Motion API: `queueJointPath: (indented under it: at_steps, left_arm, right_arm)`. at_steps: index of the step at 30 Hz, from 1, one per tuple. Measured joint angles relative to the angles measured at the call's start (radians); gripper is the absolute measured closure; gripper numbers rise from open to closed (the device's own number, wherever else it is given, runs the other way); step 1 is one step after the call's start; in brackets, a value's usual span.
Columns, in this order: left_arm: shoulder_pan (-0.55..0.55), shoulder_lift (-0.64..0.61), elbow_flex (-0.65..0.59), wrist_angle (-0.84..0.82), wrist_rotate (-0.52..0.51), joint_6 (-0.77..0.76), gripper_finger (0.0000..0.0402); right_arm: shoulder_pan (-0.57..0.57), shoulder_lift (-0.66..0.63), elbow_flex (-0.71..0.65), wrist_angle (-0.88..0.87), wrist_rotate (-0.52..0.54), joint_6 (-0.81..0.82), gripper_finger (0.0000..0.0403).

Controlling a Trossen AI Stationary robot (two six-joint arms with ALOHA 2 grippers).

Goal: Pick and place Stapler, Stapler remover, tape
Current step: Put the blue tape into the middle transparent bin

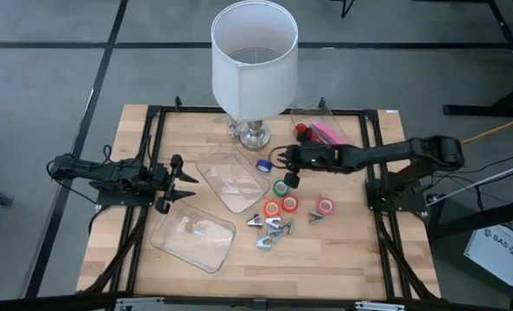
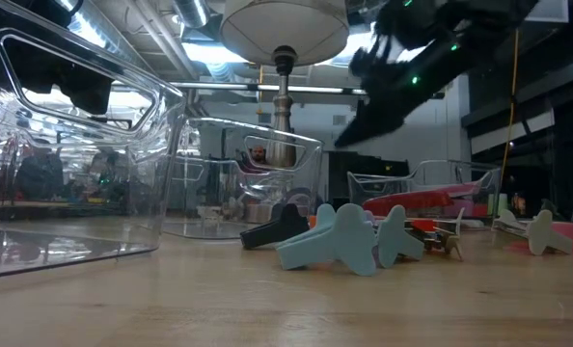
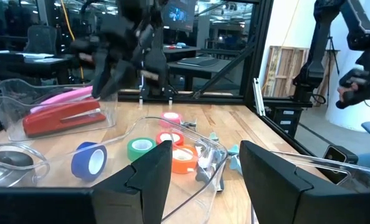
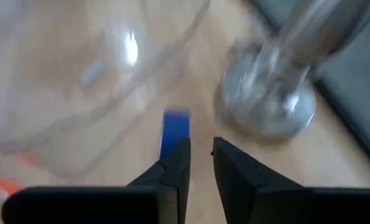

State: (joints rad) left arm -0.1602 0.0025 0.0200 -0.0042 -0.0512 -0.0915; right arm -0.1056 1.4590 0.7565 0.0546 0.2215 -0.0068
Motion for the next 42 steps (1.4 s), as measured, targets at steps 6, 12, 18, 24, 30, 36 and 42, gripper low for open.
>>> queueJointPath:
  at_steps: [6, 12, 18, 24, 30, 36, 42]
  left_arm:
    - [0.0, 0.0, 0.0, 0.0, 0.0, 0.0, 0.0217]
    - [0.0, 0.0, 0.0, 0.0, 0.0, 0.0, 0.0217]
    - [0.0, 0.0, 0.0, 0.0, 0.0, 0.0, 0.0217]
    - [0.0, 0.0, 0.0, 0.0, 0.0, 0.0, 0.0217]
    - [0.0, 0.0, 0.0, 0.0, 0.0, 0.0, 0.0217]
    - [0.0, 0.0, 0.0, 0.0, 0.0, 0.0, 0.0217]
    - [0.0, 0.0, 0.0, 0.0, 0.0, 0.0, 0.0217]
  right_arm:
    - [-0.028, 0.147, 0.117, -0.104, -0.037, 0.031, 0.029]
    - [-0.051, 0.227, 0.179, -0.104, -0.077, 0.032, 0.0211]
    - [-0.062, 0.231, 0.181, -0.106, -0.087, 0.096, 0.0134]
    - [-0.059, 0.264, 0.17, -0.086, -0.112, 0.108, 0.0096]
    - [-0.054, 0.323, 0.17, -0.028, -0.118, 0.108, 0.0094]
    - [-0.054, 0.351, 0.169, 0.015, -0.109, 0.109, 0.0114]
    - [-0.054, 0.351, 0.169, 0.016, -0.066, 0.107, 0.02]
